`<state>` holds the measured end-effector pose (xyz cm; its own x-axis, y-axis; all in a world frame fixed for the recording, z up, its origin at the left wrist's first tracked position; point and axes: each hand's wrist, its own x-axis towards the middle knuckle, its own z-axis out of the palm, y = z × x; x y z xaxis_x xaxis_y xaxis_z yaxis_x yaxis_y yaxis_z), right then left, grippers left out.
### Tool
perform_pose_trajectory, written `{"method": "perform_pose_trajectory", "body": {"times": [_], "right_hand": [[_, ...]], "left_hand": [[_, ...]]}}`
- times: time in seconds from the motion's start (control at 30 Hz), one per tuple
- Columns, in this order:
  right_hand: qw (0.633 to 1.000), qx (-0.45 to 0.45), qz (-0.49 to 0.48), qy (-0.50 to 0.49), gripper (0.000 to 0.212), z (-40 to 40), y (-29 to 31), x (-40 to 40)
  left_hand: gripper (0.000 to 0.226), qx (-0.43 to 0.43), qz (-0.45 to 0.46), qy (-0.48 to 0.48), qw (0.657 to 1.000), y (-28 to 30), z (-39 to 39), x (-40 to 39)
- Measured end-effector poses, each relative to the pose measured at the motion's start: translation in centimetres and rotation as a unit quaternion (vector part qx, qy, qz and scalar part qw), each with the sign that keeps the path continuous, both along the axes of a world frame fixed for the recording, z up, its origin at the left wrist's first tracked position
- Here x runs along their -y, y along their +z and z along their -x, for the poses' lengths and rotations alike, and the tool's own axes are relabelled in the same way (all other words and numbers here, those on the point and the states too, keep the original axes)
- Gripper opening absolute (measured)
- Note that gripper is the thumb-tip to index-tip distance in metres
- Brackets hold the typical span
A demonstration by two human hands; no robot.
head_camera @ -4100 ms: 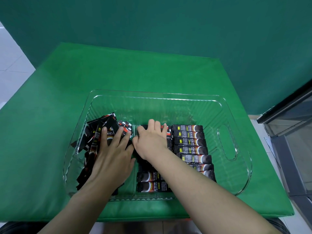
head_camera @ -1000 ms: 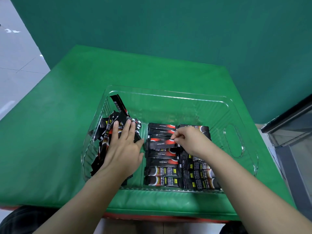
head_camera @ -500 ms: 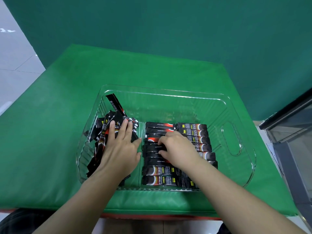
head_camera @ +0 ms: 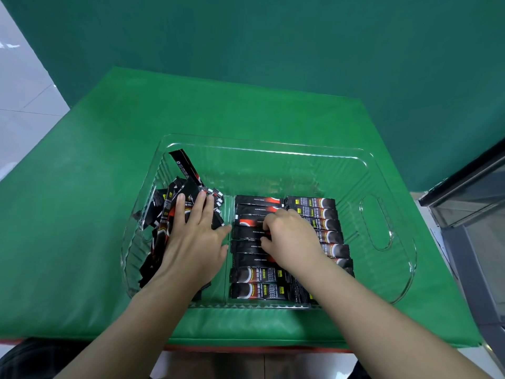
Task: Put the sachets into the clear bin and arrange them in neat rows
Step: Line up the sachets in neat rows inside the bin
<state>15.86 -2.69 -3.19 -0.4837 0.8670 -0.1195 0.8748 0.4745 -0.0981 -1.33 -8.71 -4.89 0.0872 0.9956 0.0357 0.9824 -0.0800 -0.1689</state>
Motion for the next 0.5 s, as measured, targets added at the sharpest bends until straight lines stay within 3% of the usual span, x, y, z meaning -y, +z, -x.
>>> {"method": "perform_pose_trajectory", "body": {"times": [0.3,0.5], "right_hand": [[0.999,-0.010,0.015,0.035,0.034,0.0,-0.3,0.0],[0.993,-0.103,0.004,0.051,0.034,2.1,1.2,-1.7]], "left_hand": [[0.028,0.017,-0.027,0.000,0.999,-0.7,0.2,-0.2],[0.035,0.019,-0.036,0.012,0.999,-0.7,0.2,-0.1]]}}
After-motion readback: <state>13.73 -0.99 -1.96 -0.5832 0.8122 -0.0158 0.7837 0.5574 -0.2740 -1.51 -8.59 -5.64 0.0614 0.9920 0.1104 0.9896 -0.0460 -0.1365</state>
